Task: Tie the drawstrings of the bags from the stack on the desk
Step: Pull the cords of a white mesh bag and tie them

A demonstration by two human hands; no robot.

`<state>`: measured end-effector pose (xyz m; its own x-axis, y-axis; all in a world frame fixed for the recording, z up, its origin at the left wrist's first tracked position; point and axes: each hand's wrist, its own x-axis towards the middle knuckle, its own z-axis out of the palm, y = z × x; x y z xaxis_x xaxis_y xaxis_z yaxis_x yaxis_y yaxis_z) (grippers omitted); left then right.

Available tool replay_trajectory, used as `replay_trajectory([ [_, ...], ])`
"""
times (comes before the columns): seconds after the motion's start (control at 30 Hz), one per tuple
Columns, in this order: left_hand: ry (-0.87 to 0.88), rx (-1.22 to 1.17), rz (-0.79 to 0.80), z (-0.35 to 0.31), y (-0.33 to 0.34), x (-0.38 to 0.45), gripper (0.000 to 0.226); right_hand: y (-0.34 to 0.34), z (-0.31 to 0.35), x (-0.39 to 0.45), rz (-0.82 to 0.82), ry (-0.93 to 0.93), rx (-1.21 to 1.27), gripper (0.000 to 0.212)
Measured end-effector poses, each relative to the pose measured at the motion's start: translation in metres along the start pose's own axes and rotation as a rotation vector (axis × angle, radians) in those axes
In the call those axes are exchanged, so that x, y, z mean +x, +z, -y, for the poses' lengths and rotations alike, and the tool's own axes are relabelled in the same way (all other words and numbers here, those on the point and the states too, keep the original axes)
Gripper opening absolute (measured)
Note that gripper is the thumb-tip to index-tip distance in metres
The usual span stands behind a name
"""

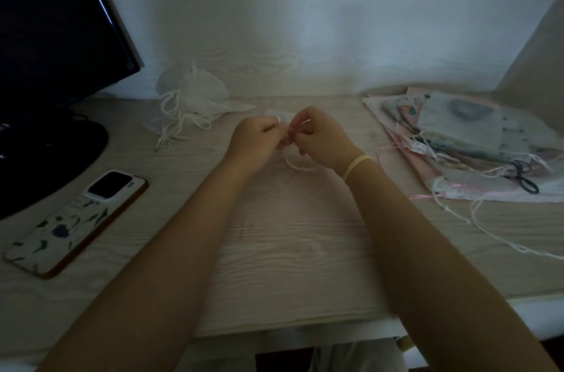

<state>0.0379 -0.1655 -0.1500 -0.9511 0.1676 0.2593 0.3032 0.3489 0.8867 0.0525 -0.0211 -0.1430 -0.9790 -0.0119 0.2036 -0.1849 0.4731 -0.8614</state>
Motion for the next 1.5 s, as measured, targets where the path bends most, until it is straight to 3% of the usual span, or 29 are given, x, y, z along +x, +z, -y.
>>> replay_trajectory([
  [0.13,0.059,0.145,-0.031,0.003,0.001,0.001,0.044,0.002,-0.002,-0.002,-0.038,-0.071,-0.109,0.029],
  [0.3,0.056,0.142,-0.081,0.001,0.001,0.001,0.029,0.004,-0.002,0.0,-0.048,-0.08,-0.094,0.027],
  [0.4,-0.015,-0.019,-0.1,-0.001,0.002,0.002,0.021,0.004,0.003,-0.003,0.024,0.027,-0.017,0.025],
  [0.57,-0.111,-0.433,-0.06,-0.004,-0.001,0.005,0.028,0.005,0.007,-0.005,0.074,0.115,0.147,0.017],
  [0.77,-0.106,-0.602,0.023,-0.004,-0.005,0.002,0.035,0.005,0.003,-0.005,0.082,0.092,0.078,0.016],
  [0.87,-0.12,-0.527,-0.048,-0.003,-0.006,0.004,0.027,0.002,0.006,-0.006,0.014,0.168,0.241,0.013],
  [1.0,-0.148,-0.376,-0.132,-0.006,-0.008,0.005,0.03,-0.004,0.004,0.0,-0.113,0.241,0.463,0.025],
  [1.13,-0.181,-0.376,-0.139,-0.005,-0.006,0.003,0.029,-0.009,0.004,0.007,-0.257,0.31,0.781,0.033],
  [1.33,-0.298,-0.582,-0.097,0.001,-0.002,0.005,0.038,-0.016,0.005,0.003,-0.152,0.286,1.359,0.038],
  [1.4,-0.384,-0.828,-0.095,0.001,-0.007,0.005,0.039,-0.017,0.006,0.002,-0.149,0.286,1.309,0.044],
  [1.5,-0.443,-1.137,-0.083,0.005,-0.013,0.006,0.038,-0.014,0.006,0.003,-0.247,0.26,0.865,0.035],
])
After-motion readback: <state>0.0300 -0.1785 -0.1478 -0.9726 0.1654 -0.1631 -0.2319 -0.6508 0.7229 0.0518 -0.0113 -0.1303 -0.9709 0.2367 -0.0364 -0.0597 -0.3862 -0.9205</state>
